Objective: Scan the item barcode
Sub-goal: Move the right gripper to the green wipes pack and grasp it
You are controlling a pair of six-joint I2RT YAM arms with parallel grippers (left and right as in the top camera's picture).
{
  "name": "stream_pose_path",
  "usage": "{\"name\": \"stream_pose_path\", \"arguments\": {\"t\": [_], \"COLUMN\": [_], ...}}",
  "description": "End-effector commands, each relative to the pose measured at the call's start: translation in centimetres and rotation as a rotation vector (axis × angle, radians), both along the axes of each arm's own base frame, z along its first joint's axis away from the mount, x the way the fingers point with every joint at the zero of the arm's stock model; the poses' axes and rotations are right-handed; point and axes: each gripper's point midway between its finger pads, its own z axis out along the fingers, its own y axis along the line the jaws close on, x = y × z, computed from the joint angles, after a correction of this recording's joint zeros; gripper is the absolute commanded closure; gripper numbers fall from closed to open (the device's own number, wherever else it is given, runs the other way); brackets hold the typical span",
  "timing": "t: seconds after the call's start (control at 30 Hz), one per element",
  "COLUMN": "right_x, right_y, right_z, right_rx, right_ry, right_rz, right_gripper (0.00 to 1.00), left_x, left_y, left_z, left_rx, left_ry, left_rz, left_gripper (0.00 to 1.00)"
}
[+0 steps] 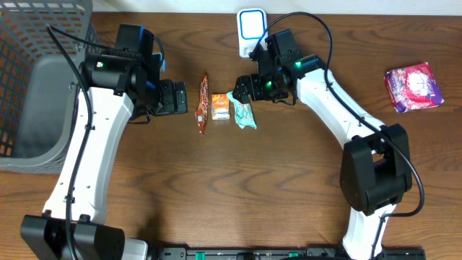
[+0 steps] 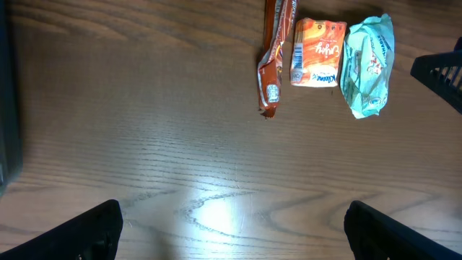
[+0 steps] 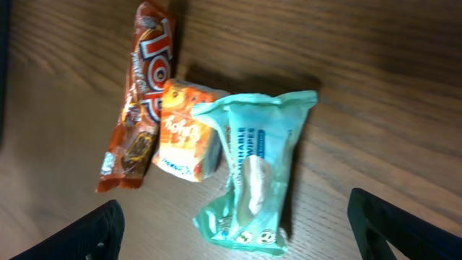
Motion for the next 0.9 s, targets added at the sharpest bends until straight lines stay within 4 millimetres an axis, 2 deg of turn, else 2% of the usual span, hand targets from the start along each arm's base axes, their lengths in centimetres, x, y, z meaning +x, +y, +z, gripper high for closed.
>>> {"name": "stream_pose_path", "arguments": {"t": [0.0,0.3,0.33,0.37,0.4,0.43,0.67,0.87], "right_x": [0.2,0.3,0.3,0.2,0.2,0.2,0.1,-0.6], "right_y": [-0.4,-0.5,-0.4,-0.3,-0.3,-0.3,-0.2,0.4], "right_z": [-0.4,-1.2,-1.5,-1.7,-1.9,-1.9,-2.6,-4.6], "right_rx": [-0.033,-0.051,-0.053,-0.054,-0.056,-0.056,-0.062,-0.08], "right_ry": [-0.009,-0.002,0.003,0.006,0.01,0.01,0.025,0.066], "right_rz": [-0.015,-0.019,-0.018,-0.016,-0.016,-0.016,-0.012,0.006], "right_gripper": [0.06,0.09,0.11,0.23,0.31,0.33,0.35,0.37], "left_x": [-0.1,-0.1,-0.1,-0.1,-0.1,-0.1,-0.1,-0.1], "left_y": [0.2,0.2,0.2,0.2,0.2,0.2,0.2,0.2], "left_z": [-0.2,-0.2,-0.2,-0.2,-0.2,-0.2,-0.2,-0.2], "left_rx": [0.009,0.009,0.009,0.009,0.009,0.009,0.009,0.009], "left_ry": [0.007,0.007,0.007,0.007,0.007,0.007,0.007,0.007], "left_rz": [0.008,0.008,0.008,0.008,0.008,0.008,0.008,0.008], "left_gripper": [0.02,0.02,0.02,0.02,0.02,0.02,0.02,0.02]}}
